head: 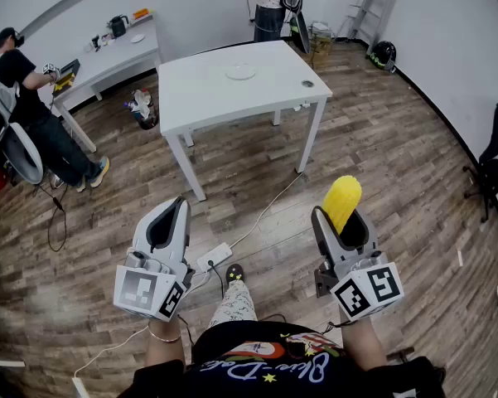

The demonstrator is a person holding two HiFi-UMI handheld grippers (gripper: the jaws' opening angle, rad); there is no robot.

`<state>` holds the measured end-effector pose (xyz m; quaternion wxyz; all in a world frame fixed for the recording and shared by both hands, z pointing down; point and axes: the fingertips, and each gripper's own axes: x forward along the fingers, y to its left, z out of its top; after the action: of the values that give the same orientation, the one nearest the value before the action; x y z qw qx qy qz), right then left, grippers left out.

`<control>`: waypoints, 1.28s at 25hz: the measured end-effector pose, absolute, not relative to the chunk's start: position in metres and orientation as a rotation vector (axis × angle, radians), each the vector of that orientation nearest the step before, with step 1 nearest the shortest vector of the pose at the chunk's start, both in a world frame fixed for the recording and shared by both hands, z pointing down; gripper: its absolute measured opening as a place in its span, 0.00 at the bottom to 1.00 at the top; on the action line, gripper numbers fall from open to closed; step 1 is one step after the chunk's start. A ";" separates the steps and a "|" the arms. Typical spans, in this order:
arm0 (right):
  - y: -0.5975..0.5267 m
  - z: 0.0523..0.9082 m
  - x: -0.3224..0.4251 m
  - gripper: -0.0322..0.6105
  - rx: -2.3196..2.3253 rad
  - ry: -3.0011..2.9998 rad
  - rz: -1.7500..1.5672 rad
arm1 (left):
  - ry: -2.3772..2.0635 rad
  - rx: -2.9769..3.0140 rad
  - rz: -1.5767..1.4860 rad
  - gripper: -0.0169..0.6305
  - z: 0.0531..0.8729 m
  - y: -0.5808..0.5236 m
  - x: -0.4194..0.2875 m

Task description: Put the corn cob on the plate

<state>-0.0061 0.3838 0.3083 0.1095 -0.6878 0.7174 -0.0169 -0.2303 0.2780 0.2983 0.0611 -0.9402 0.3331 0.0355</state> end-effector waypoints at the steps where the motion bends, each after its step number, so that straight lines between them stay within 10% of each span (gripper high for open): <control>1: 0.365 0.307 -0.004 0.45 -2.018 2.109 -0.056 | 1.004 -2.844 0.113 0.03 0.297 0.259 -0.226; 32: -0.247 0.358 0.233 0.45 -1.731 2.530 -0.328 | 1.175 -2.830 0.081 0.03 0.311 -0.247 0.050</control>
<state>0.2333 -0.2473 0.3577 0.0294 -0.5612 0.8203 -0.1065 0.0498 -0.2472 0.3111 0.0379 -0.9226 0.3831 0.0264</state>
